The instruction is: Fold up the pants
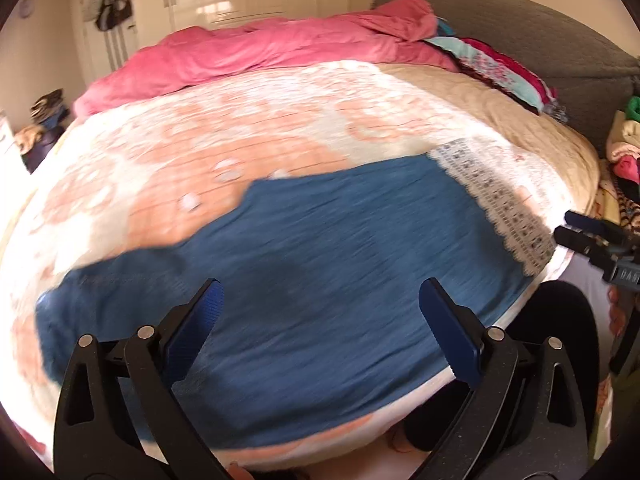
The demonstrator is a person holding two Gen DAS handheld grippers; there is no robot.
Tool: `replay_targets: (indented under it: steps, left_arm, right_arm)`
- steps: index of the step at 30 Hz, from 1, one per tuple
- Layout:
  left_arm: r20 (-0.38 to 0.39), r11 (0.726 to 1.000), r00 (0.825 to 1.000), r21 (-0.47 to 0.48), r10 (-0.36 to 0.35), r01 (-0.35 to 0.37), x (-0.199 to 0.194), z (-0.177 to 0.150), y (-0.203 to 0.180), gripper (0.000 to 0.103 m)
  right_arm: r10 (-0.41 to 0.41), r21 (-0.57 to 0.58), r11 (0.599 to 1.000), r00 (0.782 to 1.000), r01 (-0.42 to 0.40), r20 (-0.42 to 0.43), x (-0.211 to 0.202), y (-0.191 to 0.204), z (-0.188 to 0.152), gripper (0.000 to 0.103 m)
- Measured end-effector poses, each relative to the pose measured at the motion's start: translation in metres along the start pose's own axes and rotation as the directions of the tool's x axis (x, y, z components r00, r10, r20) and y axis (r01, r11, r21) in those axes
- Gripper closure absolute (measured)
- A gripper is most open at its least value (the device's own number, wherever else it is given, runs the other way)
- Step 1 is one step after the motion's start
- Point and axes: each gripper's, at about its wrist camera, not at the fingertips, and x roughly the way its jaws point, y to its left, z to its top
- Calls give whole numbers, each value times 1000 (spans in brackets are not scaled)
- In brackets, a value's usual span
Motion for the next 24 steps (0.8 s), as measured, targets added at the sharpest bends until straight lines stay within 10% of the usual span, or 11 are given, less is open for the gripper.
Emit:
replay_targets:
  steps: [24]
  left_arm:
    - [-133, 963, 965, 121, -226, 242, 144, 123, -81, 10]
  right_arm:
    - [69, 200, 978, 997, -61, -35, 21, -22, -22, 14]
